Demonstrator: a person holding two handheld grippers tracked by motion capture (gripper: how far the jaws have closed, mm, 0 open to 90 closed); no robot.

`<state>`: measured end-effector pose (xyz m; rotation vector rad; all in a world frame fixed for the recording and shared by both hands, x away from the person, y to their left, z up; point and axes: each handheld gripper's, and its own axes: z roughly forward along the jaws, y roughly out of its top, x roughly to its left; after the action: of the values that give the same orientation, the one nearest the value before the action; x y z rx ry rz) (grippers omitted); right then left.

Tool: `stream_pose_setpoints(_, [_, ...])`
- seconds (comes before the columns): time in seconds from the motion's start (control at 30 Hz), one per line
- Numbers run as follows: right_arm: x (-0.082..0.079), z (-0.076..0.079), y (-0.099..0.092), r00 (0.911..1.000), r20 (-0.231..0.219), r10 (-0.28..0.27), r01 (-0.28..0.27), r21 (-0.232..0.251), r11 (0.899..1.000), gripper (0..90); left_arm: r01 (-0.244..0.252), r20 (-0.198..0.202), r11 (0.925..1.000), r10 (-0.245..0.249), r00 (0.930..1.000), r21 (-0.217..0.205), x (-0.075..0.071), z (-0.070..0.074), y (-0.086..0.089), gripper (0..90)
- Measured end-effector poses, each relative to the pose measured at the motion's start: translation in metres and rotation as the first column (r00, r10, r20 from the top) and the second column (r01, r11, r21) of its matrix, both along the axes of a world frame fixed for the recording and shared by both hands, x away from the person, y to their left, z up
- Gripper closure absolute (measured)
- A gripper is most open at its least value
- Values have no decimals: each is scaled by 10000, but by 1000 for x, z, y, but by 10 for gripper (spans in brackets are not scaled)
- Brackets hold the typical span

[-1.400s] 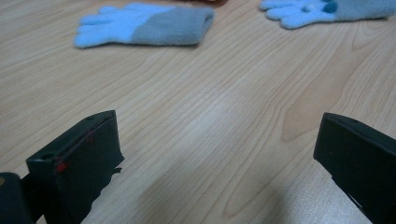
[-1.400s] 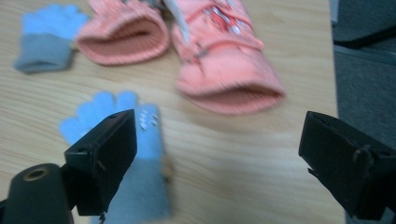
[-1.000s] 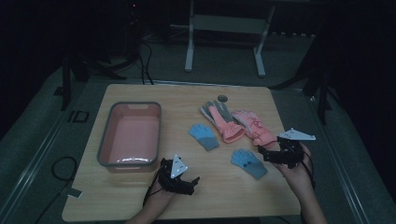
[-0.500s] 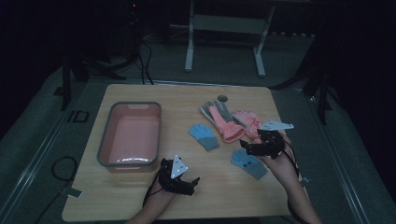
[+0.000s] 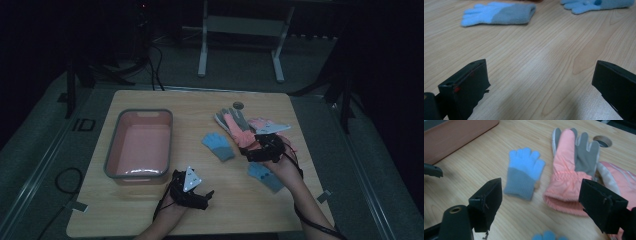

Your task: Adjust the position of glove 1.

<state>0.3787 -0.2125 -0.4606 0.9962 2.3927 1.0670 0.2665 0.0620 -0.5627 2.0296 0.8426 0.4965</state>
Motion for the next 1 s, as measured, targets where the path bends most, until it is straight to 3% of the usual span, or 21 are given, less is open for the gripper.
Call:
stream_pose_setpoints(0.53, [27,-23,40,9951,-590,790,-831,-711,9940,332,67,20,9999,-67,10000,94,-1,0,-1,9])
stream_pose_setpoints(0.63, [39,-32,51,9909,-949,952,-1022,-722,9921,413,130,49,9999,-131,9999,114,-1,0,-1,9])
stream_pose_setpoints(0.77, [50,-41,62,9881,-999,1172,-1282,-1118,9854,533,151,35,9998,-152,9999,102,-1,0,-1,9])
stream_pose_setpoints(0.93, [63,-51,75,9791,-1269,1591,-1754,-1296,9759,591,177,37,9998,-177,9998,122,-1,0,-1,9])
stream_pose_setpoints(1.0, [67,-56,79,9723,-1615,1691,-1906,-1289,9732,608,174,45,9998,-175,9998,127,-1,0,-1,9])
